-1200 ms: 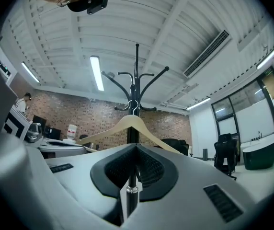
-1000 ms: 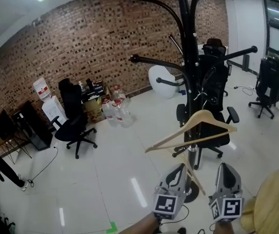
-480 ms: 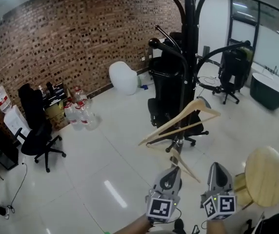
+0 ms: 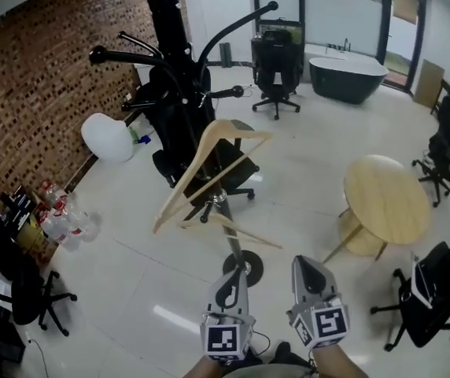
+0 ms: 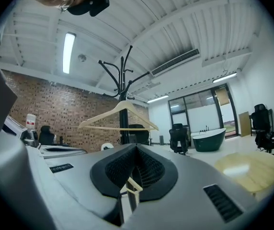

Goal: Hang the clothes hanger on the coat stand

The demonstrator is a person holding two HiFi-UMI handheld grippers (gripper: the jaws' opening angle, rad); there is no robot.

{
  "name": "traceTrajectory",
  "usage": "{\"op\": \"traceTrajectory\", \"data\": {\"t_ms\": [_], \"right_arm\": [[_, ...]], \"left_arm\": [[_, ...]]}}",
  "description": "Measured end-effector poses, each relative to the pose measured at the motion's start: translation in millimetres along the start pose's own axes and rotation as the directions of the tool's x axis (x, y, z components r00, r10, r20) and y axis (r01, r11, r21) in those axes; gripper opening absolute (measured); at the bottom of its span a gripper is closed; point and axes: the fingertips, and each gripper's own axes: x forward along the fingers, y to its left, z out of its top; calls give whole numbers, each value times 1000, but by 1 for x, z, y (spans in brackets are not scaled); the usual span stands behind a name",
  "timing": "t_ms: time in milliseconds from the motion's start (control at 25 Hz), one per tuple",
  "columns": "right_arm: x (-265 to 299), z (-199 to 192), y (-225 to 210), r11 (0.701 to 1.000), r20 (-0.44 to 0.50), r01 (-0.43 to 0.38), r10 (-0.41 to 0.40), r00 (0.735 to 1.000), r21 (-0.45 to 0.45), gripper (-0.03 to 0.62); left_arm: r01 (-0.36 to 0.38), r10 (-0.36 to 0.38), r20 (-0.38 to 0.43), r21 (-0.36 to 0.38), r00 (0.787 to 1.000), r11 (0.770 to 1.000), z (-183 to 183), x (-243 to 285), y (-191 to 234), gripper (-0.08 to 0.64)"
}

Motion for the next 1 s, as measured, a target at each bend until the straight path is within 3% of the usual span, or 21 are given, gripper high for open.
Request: {"op": "traceTrajectory", "data": {"t_ms": [240, 440, 640, 800, 1000], "right_arm": [[-69, -21, -35, 999, -33, 33, -32, 999, 28, -9], [-98, -37, -52, 996, -44, 78, -76, 996, 44, -9], [-138, -40, -21, 990, -64, 140, -141, 988, -16, -11], [-172, -62, 17, 975, -84, 220, -219, 972, 6, -12], [-194, -89, 69, 968, -129, 252, -249, 960, 7, -12]], "left_arm": [[19, -18, -8, 21, 1000, 1000, -6, -24, -64, 12], [19, -18, -43, 27, 999, 999, -22, -46, -82, 12], [85, -83, -52, 32, 995, 996, -39, -86, -80, 11], [149, -148, -90, 11, 985, 989, -60, -132, -67, 11], [166, -165, -107, 5, 980, 986, -74, -164, -35, 11]]}}
